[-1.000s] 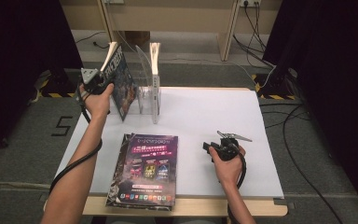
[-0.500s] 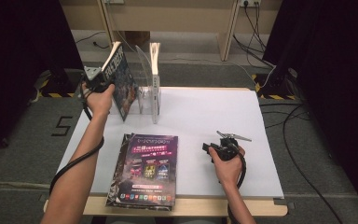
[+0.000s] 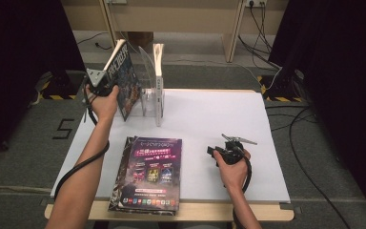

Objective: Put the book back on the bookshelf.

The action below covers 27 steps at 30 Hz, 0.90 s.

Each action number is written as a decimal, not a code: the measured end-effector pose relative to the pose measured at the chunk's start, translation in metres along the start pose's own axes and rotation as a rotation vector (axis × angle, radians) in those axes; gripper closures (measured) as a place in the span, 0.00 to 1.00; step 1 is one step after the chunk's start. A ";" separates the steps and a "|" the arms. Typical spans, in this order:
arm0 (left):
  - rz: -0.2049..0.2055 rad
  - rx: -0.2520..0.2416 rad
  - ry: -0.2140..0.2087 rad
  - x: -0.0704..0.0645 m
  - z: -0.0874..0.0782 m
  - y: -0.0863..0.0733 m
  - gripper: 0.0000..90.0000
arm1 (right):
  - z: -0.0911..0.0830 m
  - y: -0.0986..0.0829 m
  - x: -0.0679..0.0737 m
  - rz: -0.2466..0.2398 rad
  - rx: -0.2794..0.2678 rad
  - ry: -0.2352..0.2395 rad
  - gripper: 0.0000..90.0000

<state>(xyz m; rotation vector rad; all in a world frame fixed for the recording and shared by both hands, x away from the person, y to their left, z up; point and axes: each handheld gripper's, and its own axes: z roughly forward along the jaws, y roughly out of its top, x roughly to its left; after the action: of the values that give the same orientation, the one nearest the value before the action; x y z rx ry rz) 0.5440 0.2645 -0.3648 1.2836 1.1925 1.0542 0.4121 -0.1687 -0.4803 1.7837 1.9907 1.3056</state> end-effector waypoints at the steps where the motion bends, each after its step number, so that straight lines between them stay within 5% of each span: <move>1: 0.000 -0.001 0.001 0.000 0.000 -0.002 0.91 | 0.000 0.000 0.000 0.001 -0.002 0.001 0.65; 11: 0.019 -0.001 -0.013 0.001 -0.002 -0.008 0.91 | -0.001 0.000 0.001 0.000 -0.007 0.001 0.65; 27: -0.042 0.037 -0.017 0.008 -0.010 -0.012 0.80 | -0.002 0.000 0.002 0.005 -0.006 0.000 0.65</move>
<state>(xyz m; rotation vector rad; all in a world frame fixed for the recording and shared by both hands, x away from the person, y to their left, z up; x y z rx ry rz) 0.5341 0.2732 -0.3763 1.2887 1.2263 0.9935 0.4100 -0.1677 -0.4781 1.7865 1.9812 1.3120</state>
